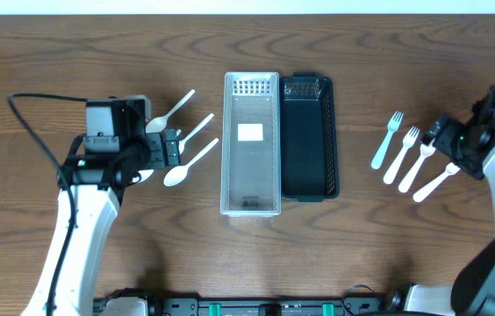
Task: Pack container
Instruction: 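Reach the right gripper to the white fork and grasp it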
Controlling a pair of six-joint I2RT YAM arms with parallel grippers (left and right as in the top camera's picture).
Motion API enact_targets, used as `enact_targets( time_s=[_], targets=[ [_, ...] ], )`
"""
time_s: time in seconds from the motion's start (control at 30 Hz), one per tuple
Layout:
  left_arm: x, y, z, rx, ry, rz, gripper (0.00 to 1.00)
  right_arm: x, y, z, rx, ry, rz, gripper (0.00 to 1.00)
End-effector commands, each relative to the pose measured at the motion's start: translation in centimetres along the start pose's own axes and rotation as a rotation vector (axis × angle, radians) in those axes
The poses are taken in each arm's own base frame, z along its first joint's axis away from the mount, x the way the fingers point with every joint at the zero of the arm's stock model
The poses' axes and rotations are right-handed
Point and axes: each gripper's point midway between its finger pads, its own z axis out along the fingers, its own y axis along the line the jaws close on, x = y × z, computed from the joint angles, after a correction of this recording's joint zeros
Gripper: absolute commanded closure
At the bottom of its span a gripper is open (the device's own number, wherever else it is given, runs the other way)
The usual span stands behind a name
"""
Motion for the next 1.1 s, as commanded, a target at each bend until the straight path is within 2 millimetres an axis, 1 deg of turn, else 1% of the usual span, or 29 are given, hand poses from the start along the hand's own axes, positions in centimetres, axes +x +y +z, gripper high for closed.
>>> enact_targets(
  time_s=[0.0, 0.03, 0.1, 0.17, 0.3, 0.53, 0.6, 0.77, 0.83, 0.87, 1.07],
  targets=[
    [0.1, 0.1, 0.6, 0.001, 0.029, 0.020, 0.02, -0.1, -2.5, 1.2, 0.057, 0.037, 0.127, 0.18],
    [0.2, 0.2, 0.7, 0.000, 0.034, 0.019, 0.02, 0.1, -3.1, 1.5, 0.072, 0.051, 0.145, 0.20],
    [0.4, 0.2, 1.0, -0.001, 0.045, 0.017, 0.02, 0.4, -4.5, 2.2, 0.125, 0.070, 0.182, 0.21],
    [0.4, 0.2, 1.1, -0.001, 0.050, 0.017, 0.02, 0.6, -5.3, 2.6, 0.160, 0.080, 0.196, 0.21],
    [0.5, 0.3, 1.2, -0.002, 0.054, 0.016, 0.02, 1.0, -5.8, 3.6, 0.192, 0.102, 0.195, 0.23],
    [0.5, 0.3, 1.2, -0.001, 0.054, 0.016, 0.02, 2.3, -6.2, 5.7, 0.214, 0.170, 0.193, 0.36],
    [0.5, 0.3, 1.2, -0.001, 0.054, 0.016, 0.02, 2.4, -6.3, 6.1, 0.217, 0.179, 0.193, 0.43],
    [0.5, 0.3, 1.2, -0.001, 0.054, 0.016, 0.02, 2.3, -6.4, 6.4, 0.220, 0.171, 0.195, 0.57],
    [0.5, 0.3, 1.2, -0.001, 0.054, 0.016, 0.02, 2.2, -6.6, 6.6, 0.230, 0.162, 0.194, 0.68],
    [0.5, 0.3, 1.2, -0.001, 0.054, 0.016, 0.02, 2.2, -6.8, 6.7, 0.237, 0.154, 0.193, 0.71],
    [0.5, 0.3, 1.2, -0.001, 0.054, 0.016, 0.02, 3.1, -7.0, 7.3, 0.241, 0.162, 0.192, 0.76]
  ],
)
